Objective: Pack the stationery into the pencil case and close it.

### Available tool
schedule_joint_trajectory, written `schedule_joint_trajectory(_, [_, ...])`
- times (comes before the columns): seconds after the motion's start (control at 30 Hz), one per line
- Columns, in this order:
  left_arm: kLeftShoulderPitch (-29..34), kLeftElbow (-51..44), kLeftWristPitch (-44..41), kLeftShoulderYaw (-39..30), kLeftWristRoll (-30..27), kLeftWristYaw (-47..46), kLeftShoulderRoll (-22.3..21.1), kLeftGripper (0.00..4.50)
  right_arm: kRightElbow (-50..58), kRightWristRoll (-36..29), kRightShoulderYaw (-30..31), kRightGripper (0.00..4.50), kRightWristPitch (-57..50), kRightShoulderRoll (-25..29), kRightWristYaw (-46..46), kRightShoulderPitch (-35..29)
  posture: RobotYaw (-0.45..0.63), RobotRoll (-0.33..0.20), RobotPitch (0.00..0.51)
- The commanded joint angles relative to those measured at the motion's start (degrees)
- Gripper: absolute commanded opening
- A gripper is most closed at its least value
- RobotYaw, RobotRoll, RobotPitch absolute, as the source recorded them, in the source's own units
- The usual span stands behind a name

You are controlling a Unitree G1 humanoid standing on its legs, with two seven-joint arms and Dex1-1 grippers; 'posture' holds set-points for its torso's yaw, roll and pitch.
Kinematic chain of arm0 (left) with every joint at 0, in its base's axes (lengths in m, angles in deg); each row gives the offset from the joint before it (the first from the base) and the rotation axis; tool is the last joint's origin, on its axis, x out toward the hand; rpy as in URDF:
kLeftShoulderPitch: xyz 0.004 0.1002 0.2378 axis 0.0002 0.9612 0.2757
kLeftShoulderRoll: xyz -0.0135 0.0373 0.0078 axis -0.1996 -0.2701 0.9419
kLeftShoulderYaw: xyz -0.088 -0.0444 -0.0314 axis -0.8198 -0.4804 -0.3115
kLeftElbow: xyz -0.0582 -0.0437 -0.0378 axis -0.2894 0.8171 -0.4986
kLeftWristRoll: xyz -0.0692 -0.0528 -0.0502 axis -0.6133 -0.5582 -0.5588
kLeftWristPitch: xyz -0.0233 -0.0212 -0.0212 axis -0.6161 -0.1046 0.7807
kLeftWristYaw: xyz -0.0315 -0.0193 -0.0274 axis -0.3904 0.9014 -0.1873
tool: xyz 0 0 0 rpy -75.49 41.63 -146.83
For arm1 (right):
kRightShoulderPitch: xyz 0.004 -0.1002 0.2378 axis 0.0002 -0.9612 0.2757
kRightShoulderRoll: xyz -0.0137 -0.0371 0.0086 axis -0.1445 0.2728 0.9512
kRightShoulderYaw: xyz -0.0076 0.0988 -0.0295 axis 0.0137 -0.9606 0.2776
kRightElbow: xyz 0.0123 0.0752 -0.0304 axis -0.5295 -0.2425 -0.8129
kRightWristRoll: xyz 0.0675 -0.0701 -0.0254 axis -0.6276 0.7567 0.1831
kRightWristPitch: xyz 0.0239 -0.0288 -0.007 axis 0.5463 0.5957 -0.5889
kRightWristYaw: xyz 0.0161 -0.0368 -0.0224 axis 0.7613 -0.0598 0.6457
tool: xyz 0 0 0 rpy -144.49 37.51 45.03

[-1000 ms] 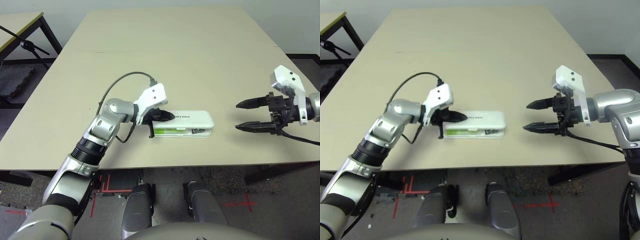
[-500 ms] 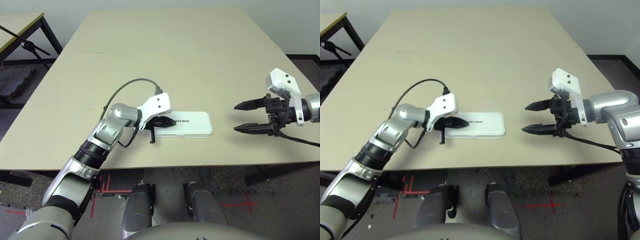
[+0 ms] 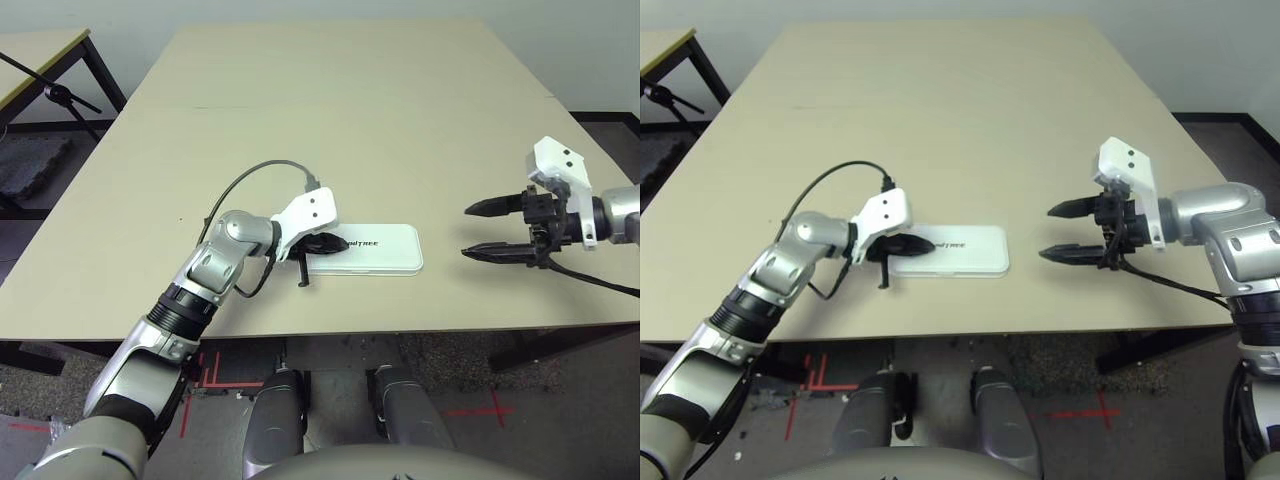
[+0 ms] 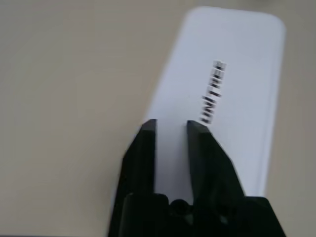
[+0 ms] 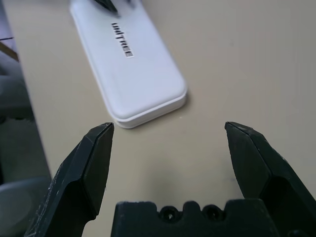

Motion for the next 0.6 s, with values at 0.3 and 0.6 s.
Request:
schedule_joint_trajectory(0.3, [-4.0, 17.0, 13.2, -21.0, -4.5, -18.5, 1.3, 4.46, -17.0, 2.9, -10.7, 4.50, 8.7, -12.9, 27.3, 8.5, -0.09, 0.000, 0.105])
schedule_joint_trajectory(0.6, [-6.7, 29.6, 22.3, -30.0, -4.2, -33.5, -0.4, 4.46, -31.9, 6.5, -19.0, 4.50, 24.3, -17.9, 50.0, 8.8, -0.09, 0.000, 0.106])
